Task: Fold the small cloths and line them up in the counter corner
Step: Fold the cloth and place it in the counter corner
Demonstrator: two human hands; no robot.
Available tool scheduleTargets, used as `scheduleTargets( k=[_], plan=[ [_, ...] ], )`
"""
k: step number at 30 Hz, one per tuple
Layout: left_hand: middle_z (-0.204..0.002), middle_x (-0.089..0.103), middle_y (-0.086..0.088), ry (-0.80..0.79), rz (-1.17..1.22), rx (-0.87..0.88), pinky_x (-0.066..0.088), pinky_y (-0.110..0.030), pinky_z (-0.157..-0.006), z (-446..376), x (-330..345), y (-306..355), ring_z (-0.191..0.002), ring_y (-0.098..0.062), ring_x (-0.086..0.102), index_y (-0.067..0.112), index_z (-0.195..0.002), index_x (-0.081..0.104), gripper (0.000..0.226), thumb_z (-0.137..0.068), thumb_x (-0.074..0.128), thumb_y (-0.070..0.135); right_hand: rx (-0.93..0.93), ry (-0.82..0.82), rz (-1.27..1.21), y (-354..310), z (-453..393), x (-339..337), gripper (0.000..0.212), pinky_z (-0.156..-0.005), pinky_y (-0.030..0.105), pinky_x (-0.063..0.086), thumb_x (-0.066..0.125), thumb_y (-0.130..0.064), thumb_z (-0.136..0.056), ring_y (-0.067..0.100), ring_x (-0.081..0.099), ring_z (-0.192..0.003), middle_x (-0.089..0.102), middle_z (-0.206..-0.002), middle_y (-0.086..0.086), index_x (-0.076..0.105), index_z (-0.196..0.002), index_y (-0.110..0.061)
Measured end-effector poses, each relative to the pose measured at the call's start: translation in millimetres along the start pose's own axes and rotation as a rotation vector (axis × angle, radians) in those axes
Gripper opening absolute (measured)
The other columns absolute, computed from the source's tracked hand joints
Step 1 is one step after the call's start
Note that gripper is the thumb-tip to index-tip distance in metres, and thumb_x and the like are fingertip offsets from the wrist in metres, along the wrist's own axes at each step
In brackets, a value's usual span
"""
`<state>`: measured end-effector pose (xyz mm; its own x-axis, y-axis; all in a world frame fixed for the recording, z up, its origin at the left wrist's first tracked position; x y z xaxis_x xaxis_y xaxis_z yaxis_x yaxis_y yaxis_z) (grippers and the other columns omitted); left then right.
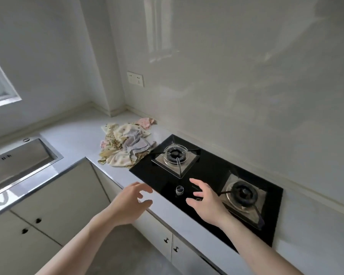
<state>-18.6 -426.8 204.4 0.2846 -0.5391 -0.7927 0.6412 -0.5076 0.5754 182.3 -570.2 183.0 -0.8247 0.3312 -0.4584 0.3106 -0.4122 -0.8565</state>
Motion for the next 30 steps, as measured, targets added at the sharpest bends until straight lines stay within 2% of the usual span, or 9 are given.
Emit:
scheduleTargets(
  k=[3,9,12,16,20,25,30],
  plan=[
    [-0.12,0.054,0.021,0.038,0.026,-0.041,0.048,-0.018,-0.086,-9.3,-21.6,-36.0,-0.106,0.001,0.059,0.041,-0.119,0.061,0.024,-0.096,0.065,0.037,-0.033,-0.068,0.039,-17.8,-32.4,26.2,0.062,-0.099,0.028,0.046,0.068,-0.027,-0.094,0.007,0.047,-0.134,0.04,-0.152,-0.015,0.04,-0.148,-0.042],
    [-0.118,0.052,0.024,0.113,0.002,-0.145,0.048,-0.021,-0.089,-35.6,-73.3,-106.5,-0.103,0.003,0.058,0.045,-0.116,0.062,0.024,-0.093,0.067,0.039,-0.05,-0.162,0.036,-47.1,-104.1,77.8,0.06,-0.097,0.026,0.047,0.067,-0.027,-0.095,0.004,0.046,-0.132,0.04,-0.149,-0.018,0.042,-0.147,-0.042],
    [-0.118,0.053,0.022,0.15,0.001,-0.169,0.045,-0.019,-0.084,-56.8,-100.1,-131.8,-0.102,0.003,0.059,0.044,-0.115,0.063,0.024,-0.092,0.068,0.037,-0.086,-0.182,0.055,-66.3,-137.2,98.6,0.059,-0.103,0.03,0.049,0.067,-0.027,-0.094,0.003,0.047,-0.13,0.039,-0.148,-0.02,0.043,-0.146,-0.042],
    [-0.114,0.052,0.02,0.155,0.019,-0.174,0.049,-0.022,-0.087,-88.7,-118.5,-156.4,-0.1,0.001,0.06,0.045,-0.109,0.061,0.022,-0.091,0.071,0.036,-0.102,-0.203,0.077,-85.6,-172.7,117.5,0.058,-0.103,0.029,0.048,0.066,-0.027,-0.094,0.001,0.047,-0.129,0.04,-0.146,-0.02,0.044,-0.146,-0.04],
    [-0.115,0.052,0.021,0.106,-0.002,-0.133,0.049,-0.021,-0.088,-127.8,-127.4,-176.9,-0.099,0.001,0.06,0.047,-0.106,0.058,0.022,-0.091,0.07,0.036,-0.098,-0.167,0.082,-93.0,-199.4,125.5,0.055,-0.1,0.026,0.047,0.066,-0.027,-0.095,-0.001,0.047,-0.126,0.042,-0.142,-0.021,0.046,-0.144,-0.04],
    [-0.119,0.052,0.016,0.035,-0.015,-0.081,0.049,-0.025,-0.091,-191.2,-138.4,-206.6,-0.106,-0.003,0.057,0.046,-0.108,0.058,0.021,-0.093,0.068,0.037,-0.034,-0.07,0.087,-86.8,-228.9,132.6,0.053,-0.105,0.033,0.051,0.067,-0.029,-0.094,-0.002,0.047,-0.127,0.041,-0.141,-0.025,0.048,-0.141,-0.044],
    [-0.124,0.052,0.013,-0.068,-0.057,-0.011,0.046,-0.025,-0.088,-259.1,-135.4,-228.2,-0.109,-0.006,0.056,0.04,-0.118,0.062,0.024,-0.094,0.066,0.038,0.046,0.054,0.082,-87.0,-254.3,146.5,0.05,-0.106,0.034,0.052,0.067,-0.026,-0.093,-0.001,0.048,-0.127,0.041,-0.141,-0.027,0.05,-0.136,-0.046]
  ],
)
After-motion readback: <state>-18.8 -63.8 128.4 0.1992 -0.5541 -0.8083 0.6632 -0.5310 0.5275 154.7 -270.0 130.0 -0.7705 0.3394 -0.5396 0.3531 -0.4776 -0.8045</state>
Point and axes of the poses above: each hand's wrist, its own z-axis away from the middle knuckle, its own x-axis out of the palm, y = z × x, the point moved 8 cm from there along -z, towards the middle knuckle
